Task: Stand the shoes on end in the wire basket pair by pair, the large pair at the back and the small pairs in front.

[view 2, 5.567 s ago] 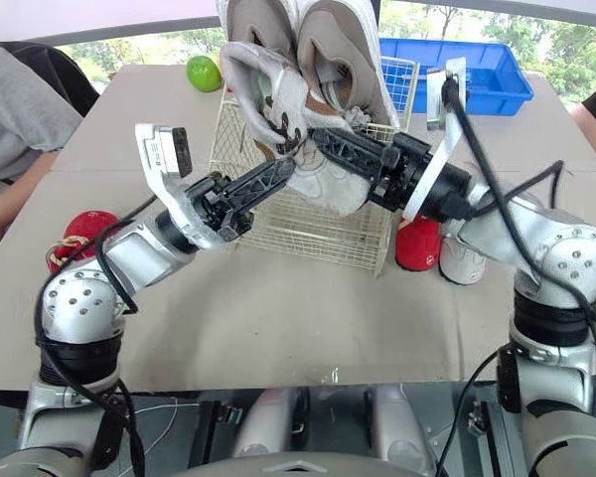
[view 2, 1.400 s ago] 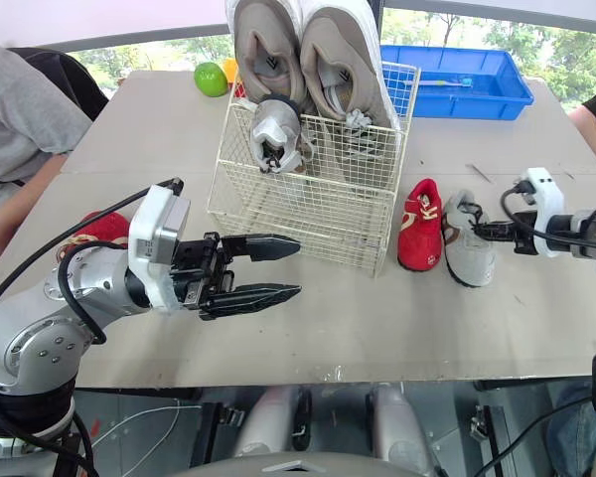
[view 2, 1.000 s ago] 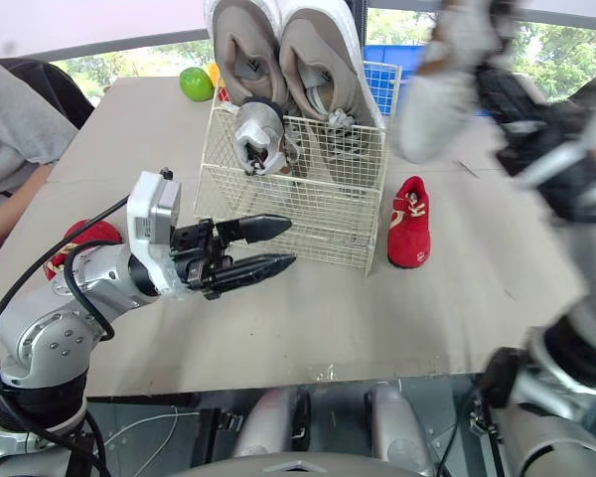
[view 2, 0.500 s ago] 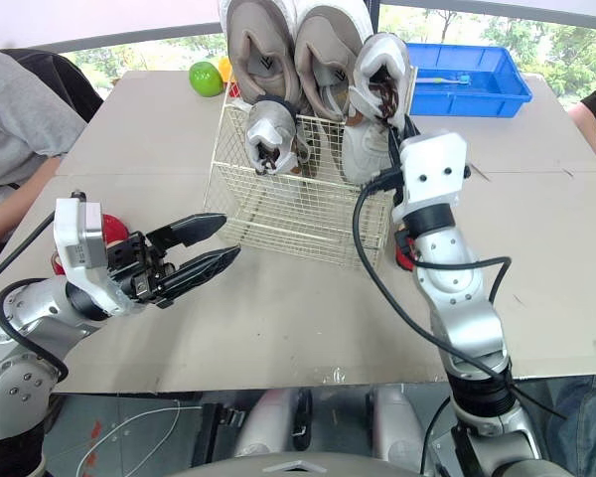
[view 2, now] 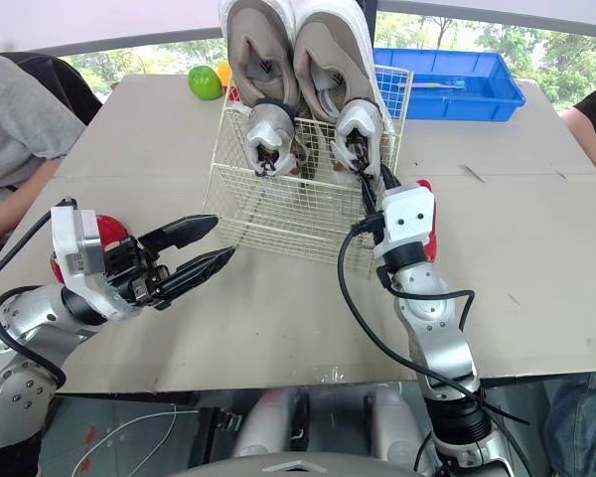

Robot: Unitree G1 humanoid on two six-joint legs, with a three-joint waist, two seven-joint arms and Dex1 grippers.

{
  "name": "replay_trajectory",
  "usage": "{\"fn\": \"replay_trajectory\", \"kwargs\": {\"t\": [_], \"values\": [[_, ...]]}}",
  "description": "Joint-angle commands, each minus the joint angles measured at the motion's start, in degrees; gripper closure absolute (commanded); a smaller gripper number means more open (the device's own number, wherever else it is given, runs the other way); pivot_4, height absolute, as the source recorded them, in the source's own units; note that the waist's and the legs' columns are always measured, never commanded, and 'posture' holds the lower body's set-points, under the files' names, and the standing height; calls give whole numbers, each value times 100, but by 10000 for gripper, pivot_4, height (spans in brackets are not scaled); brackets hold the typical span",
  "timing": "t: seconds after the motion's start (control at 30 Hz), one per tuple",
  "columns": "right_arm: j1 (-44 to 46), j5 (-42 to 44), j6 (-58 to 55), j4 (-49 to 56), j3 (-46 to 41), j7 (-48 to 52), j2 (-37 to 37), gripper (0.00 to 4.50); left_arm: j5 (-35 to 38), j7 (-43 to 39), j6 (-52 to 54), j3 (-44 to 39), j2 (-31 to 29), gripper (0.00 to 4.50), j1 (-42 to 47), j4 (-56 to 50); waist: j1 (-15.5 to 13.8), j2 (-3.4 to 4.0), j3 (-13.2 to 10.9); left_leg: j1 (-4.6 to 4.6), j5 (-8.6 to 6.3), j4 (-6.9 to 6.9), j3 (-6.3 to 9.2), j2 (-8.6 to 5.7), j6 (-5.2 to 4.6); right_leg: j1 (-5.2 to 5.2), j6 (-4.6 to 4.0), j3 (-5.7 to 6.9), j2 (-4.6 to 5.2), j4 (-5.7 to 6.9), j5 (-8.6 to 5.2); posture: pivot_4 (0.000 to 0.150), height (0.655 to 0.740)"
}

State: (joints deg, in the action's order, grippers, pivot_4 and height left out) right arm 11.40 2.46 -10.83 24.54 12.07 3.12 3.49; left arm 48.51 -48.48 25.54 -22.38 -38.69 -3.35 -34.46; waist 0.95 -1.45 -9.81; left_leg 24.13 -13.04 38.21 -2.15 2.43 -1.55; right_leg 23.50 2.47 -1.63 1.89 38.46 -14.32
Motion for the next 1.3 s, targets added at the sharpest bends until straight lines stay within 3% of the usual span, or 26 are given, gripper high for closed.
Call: {"fn": "replay_trajectory", "kwargs": {"t": [0.03, 0.27, 0.37, 0.53, 0.63, 0.7, 0.93, 1.1, 1.3], "values": [[-255, 693, -584, 477, -266, 533, 194, 19116, -25, -43, -121, -12, -23, 13146, 6, 29, -1, 0, 0, -3, 0, 0, -1, 1, 0, -1, 0, -1, 0, 0, 0, 1500, 7400], [-619, 1618, -1069, 1359, -850, 1599, 1153, 19116, -7, 236, -48, -17, 136, 13146, -26, 151, -14, 2, -2, -5, 0, -5, -7, 1, 0, -1, -1, -3, 3, 0, 0, 1500, 7400], [-713, 2149, -1134, 1681, -1094, 2613, 2042, 19116, 40, 739, -16, -211, 388, 13146, -102, 177, -16, 8, -6, -5, -1, -10, -13, -2, -1, -1, 0, -6, 6, -4, 0, 1500, 7400], [-360, 2836, -1042, 1520, -1314, 3810, 2916, 19116, -119, 1872, -163, -848, 978, 13146, -606, 60, 13, 3, -8, -8, -2, -17, -18, 5, -3, 0, 1, -12, -1, -12, 0, 1500, 7400], [-35, 2915, -946, 1234, -1108, 4499, 3255, 10169, -382, 2731, -363, -1291, 1489, 13146, -991, -129, -7, -6, -9, -12, -2, -22, -24, 6, -3, -1, 1, -18, 0, -14, 0, 1500, 7400], [121, 2993, -915, 1130, -1032, 4702, 3269, 272, -556, 3114, -468, -1466, 1740, 13146, -1203, -263, -24, -13, -6, -12, -2, -22, -21, 6, -3, -2, 1, -15, 0, -18, 0, 1500, 7400], [556, 3286, -912, 803, -811, 5286, 3146, 272, -1340, 4245, -708, -1800, 2679, 13146, -2349, -709, -23, -33, 3, -8, -8, -22, -38, 3, -13, -7, 0, -28, 11, -46, 2, 1500, 7400], [384, 3167, -800, 791, -846, 5437, 3227, 272, -1910, 4315, -760, -1581, 2556, 13146, -2402, -280, -70, -37, 4, -5, -11, -22, -35, 2, -15, -3, -3, -19, 14, -49, 1, 1500, 7400], [349, 3073, -758, 781, -852, 5398, 3238, 272, -2234, 4324, -645, -1219, 2351, 13146, -1863, 392, -32, -40, 6, -5, -12, -22, -40, 4, -15, 1, -4, -21, 25, -50, 2, 1500, 7400]]}}
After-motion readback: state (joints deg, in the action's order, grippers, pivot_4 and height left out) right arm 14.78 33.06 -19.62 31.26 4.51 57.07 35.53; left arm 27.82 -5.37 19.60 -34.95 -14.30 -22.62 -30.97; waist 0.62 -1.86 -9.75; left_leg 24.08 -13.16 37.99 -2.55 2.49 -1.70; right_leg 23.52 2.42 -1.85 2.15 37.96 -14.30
